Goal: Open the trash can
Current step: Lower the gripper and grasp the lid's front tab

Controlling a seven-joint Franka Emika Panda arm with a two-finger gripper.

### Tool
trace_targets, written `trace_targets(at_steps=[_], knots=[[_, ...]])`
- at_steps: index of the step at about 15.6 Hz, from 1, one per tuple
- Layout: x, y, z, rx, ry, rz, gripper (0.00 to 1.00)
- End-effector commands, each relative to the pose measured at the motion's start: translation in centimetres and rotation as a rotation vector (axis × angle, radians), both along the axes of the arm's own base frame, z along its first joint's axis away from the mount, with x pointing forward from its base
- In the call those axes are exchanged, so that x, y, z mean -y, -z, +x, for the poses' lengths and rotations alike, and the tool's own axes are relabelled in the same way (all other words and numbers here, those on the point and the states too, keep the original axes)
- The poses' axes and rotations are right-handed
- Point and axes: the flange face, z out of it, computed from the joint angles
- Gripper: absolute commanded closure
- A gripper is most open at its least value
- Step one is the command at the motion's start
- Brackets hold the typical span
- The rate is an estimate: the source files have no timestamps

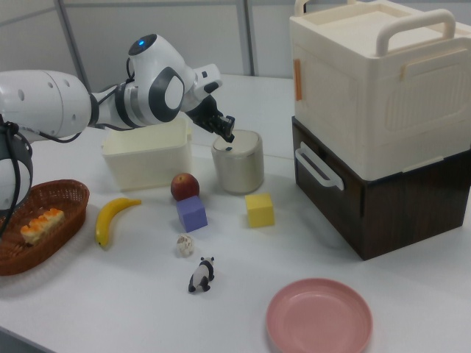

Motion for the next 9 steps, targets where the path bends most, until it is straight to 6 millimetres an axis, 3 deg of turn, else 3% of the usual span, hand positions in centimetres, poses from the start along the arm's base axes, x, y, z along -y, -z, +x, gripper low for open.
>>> trace_targets(at_steps=[1, 9], knots=[[0.1, 0.1, 0.7, 0.024, 0.005, -0.016, 0.92], [-0.5, 2.2, 1.0, -0.002, -0.020, -0.055, 0.92]])
